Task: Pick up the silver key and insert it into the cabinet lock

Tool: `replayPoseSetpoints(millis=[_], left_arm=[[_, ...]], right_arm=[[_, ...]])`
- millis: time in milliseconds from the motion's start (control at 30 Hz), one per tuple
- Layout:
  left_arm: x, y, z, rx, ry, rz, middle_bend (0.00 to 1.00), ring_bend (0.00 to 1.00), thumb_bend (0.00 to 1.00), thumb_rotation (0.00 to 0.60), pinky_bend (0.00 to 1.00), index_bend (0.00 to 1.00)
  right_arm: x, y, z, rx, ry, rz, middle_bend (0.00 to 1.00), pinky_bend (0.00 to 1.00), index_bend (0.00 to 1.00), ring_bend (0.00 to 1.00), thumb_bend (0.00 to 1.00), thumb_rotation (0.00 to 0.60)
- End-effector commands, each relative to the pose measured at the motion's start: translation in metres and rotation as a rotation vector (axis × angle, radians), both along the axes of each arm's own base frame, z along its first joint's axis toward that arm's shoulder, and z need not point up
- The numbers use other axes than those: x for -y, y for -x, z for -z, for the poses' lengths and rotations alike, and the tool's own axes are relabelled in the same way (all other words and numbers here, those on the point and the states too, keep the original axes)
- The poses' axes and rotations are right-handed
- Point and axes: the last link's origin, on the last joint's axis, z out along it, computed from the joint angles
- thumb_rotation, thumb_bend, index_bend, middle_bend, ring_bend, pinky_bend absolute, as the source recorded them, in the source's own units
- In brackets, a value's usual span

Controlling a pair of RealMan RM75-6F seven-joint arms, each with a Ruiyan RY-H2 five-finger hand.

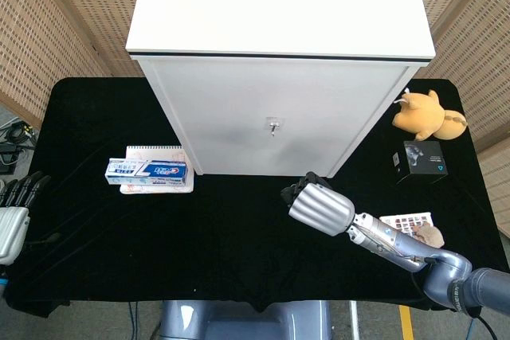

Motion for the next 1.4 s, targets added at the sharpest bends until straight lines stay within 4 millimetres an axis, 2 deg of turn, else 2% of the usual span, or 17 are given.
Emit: replayPoseSetpoints(millis=[33, 367, 633, 1033, 1400], left_arm=[[0.000, 0.000, 0.000, 0.000, 0.000, 0.000, 0.00, 0.00, 0.00, 0.600, 0.00, 0.00], [-0.001, 0.001, -0.001, 0.005, -0.001, -0.005, 0.00, 0.00, 0.00, 0.600, 0.00, 0.00], [-0.002, 0.002, -0.001, 0.005, -0.002, -0.009, 0.00, 0.00, 0.00, 0.600, 0.00, 0.00], [-0.004, 0.003, 0.000, 0.003, 0.004, -0.017, 0.00, 0.00, 0.00, 0.600, 0.00, 0.00], [-0.005, 0.004, 0.003, -0.005, 0.009, -0.022, 0.00, 0.00, 0.00, 0.600, 0.00, 0.00]], right_arm=[[0.001, -0.013, -0.011, -0.007, 0.030, -0.049, 0.96, 1.00, 0.69, 0.93, 0.67, 0.600], [0.007, -0.054, -0.042, -0.014, 0.114, -0.101, 0.96, 1.00, 0.70, 0.93, 0.66, 0.600], [0.023, -0.080, -0.051, -0.048, 0.178, -0.096, 0.96, 1.00, 0.70, 0.93, 0.64, 0.600], [0.042, -0.081, -0.049, -0.090, 0.238, -0.058, 0.95, 1.00, 0.70, 0.93, 0.63, 0.600], [0.043, -0.087, -0.040, -0.101, 0.234, -0.077, 0.95, 1.00, 0.71, 0.93, 0.62, 0.600]])
